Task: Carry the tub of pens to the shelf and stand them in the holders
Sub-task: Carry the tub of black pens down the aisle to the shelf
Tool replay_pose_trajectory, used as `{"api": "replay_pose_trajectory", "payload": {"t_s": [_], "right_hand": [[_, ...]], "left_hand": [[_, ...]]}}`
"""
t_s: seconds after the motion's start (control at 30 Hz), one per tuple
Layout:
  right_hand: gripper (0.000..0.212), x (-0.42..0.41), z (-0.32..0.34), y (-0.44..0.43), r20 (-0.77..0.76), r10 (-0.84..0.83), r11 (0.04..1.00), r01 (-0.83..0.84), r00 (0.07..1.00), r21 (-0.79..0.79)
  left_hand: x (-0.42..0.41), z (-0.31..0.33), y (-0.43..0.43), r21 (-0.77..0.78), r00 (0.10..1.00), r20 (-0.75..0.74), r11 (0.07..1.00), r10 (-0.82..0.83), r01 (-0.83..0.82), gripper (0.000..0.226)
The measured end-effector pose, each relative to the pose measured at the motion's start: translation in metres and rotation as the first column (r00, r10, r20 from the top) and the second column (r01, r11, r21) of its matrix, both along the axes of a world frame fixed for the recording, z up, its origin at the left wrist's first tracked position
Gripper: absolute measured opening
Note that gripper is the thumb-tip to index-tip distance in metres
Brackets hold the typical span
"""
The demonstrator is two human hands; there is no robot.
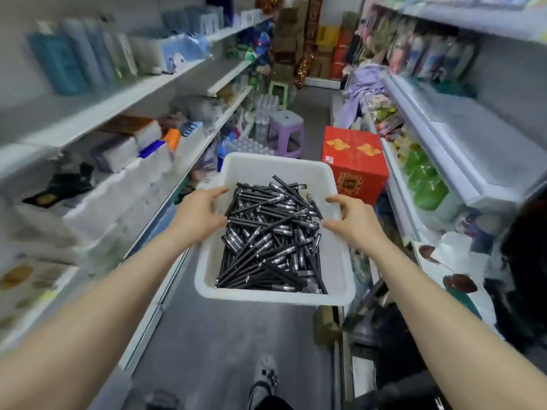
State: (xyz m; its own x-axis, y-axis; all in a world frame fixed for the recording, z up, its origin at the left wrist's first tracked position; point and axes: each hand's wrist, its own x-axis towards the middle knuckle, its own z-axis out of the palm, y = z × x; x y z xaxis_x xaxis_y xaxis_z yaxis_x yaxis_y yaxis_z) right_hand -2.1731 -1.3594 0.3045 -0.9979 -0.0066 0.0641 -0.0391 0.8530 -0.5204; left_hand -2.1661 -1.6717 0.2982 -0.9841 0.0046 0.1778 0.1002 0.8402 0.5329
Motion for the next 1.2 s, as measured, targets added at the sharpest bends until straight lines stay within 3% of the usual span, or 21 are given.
{"api": "replay_pose_trajectory", "payload": {"t_s": [0.37,0.57,0.77,0.93,1.07,1.2], "right_hand": [[0.054,-0.297,0.007,0.036,-0.065,-0.114,0.99,0.108,0.991,-0.088],[0.055,-0.403,0.005,0.071,-0.038,-0.249,0.967,0.247,0.968,-0.06],[0.054,-0.481,-0.016,0.124,-0.049,-0.496,0.868,0.496,0.867,-0.001],[0.048,-0.53,-0.026,0.156,-0.021,-0.668,0.739,0.667,0.744,0.097],[0.052,-0.566,-0.037,0.17,0.027,-0.793,0.606,0.785,0.608,0.131],[0.056,-0.585,-0.046,0.183,0.035,-0.836,0.545,0.82,0.548,0.178]], "left_hand": [[-0.326,0.011,0.036,-0.045,0.994,-0.018,0.993,-0.106,0.105,0.072],[-0.468,0.007,0.078,-0.016,0.975,-0.001,0.975,-0.221,0.221,0.071],[-0.61,-0.023,0.154,0.008,0.893,0.055,0.894,-0.447,0.447,0.072],[-0.708,-0.037,0.214,-0.013,0.756,0.114,0.76,-0.644,0.649,0.072],[-0.768,-0.046,0.255,-0.001,0.655,0.176,0.665,-0.735,0.746,0.071],[-0.802,-0.053,0.279,-0.035,0.594,0.157,0.596,-0.789,0.802,0.065]]}}
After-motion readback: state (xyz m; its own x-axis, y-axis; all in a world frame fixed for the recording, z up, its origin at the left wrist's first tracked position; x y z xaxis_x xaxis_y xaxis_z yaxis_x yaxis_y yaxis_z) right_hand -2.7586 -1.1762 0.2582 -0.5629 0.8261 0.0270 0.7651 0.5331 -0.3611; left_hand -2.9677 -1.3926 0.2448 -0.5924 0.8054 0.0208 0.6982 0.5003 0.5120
